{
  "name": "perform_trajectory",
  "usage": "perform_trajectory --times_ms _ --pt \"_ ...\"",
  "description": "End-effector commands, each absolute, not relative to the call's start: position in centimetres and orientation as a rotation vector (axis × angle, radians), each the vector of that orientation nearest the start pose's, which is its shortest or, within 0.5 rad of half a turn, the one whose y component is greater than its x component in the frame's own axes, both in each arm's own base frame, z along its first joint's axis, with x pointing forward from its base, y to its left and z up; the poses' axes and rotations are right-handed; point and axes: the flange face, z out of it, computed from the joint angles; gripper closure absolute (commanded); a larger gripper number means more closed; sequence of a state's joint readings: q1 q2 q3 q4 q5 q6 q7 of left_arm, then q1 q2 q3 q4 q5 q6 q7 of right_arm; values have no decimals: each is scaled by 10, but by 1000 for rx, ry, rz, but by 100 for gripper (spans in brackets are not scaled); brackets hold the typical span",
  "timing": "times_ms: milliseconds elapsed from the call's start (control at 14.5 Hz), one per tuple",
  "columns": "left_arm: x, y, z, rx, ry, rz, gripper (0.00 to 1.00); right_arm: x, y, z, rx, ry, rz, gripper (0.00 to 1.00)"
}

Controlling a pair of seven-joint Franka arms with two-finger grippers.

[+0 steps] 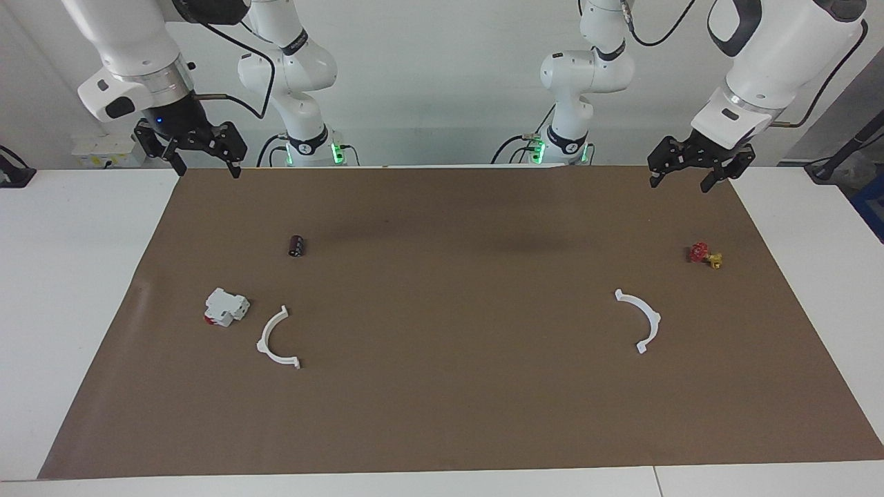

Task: Assemble drain pipe with both arms

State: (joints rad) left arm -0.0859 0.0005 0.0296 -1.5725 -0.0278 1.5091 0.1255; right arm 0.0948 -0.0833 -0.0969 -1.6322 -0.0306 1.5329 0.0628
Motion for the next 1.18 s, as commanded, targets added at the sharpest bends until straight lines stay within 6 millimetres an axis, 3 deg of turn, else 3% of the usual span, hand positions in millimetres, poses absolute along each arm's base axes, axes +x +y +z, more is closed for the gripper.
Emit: perform_trajectory --times_ms 0,415,622,829,1106 --pt "542 -31 620 -3140 271 106 0 523 -3 639 -3144 121 41 0" --pt "542 -31 620 -3140 271 106 0 529 -5 632 -3141 110 -16 0" --pt "542 -31 620 -3140 271 106 0 551 -3 601 -3135 77 -71 0" --pt "541 -31 621 -3140 271 103 0 595 1 548 -3139 -134 -125 0" --pt "541 -31 621 -3140 271 103 0 649 7 462 -3134 -345 -222 0"
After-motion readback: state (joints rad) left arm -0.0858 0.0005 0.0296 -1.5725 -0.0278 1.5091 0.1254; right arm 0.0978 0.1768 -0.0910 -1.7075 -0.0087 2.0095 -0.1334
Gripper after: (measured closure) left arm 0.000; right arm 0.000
